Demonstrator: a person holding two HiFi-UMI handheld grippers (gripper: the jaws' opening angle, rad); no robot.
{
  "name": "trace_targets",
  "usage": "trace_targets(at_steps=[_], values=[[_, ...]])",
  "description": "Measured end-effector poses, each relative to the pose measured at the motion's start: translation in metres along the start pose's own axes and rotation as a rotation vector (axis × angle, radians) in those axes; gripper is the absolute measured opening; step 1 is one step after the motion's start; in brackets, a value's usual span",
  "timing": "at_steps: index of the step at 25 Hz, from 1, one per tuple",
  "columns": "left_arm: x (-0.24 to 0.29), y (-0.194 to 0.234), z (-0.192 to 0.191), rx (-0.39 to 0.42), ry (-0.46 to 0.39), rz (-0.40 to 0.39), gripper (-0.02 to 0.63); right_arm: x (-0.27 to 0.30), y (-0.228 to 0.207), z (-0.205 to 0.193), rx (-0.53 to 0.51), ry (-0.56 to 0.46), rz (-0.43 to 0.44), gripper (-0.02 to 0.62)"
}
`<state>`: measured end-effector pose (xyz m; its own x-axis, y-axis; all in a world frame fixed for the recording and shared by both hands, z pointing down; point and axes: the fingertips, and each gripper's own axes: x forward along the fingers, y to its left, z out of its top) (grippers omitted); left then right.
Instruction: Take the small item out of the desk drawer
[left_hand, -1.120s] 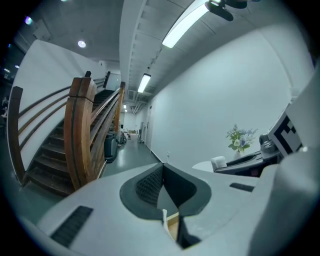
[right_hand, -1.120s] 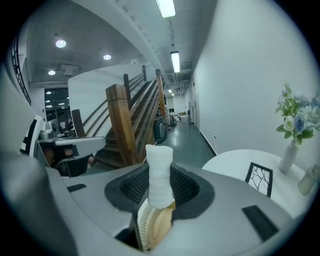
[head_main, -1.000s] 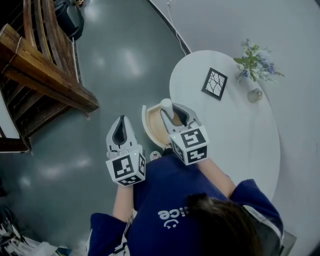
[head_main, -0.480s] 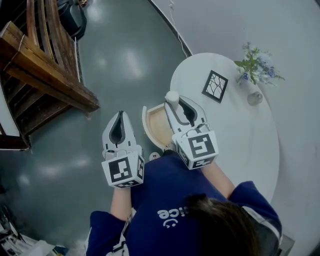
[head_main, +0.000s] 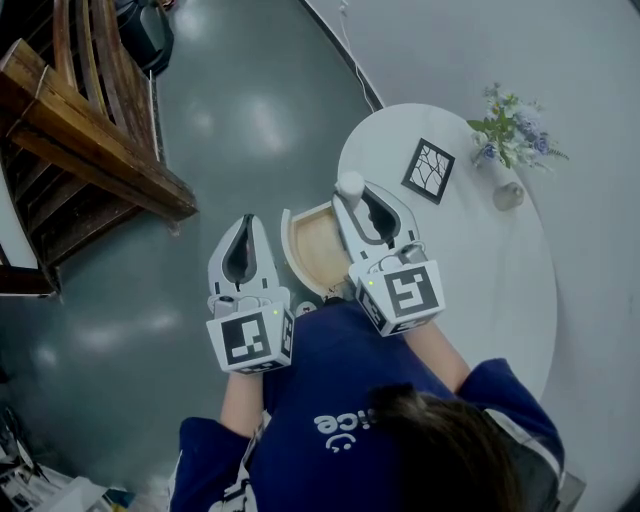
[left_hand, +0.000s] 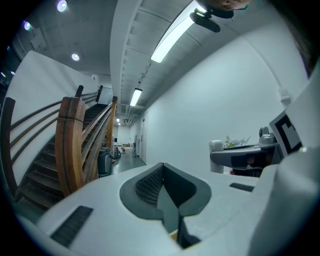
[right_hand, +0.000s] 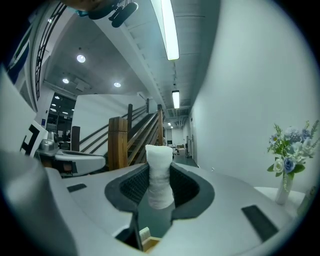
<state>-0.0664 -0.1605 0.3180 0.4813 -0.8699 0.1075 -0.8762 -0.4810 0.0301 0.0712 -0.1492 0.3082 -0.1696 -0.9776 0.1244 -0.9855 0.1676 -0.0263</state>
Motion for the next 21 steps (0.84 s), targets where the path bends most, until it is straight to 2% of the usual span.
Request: trace_targets(at_steps=[11,16,21], values=[[0.003,-0.007,-0.002,-0.008,-0.004,0.007,0.003,-0.003,-0.003,-0.005,-0.058,0.012,0.017,0.133],[0.003,-0.011,-0.003,-0.004,0.000,0.010,0.003,-0.001,0.001,-0.006,-0.089,-0.019,0.068,0.133],[0.006,-0.012,-0.003,-0.008,0.000,0.014,0.003,-0.001,-0.009,-0.007,-0.058,0.031,0.018,0.133]])
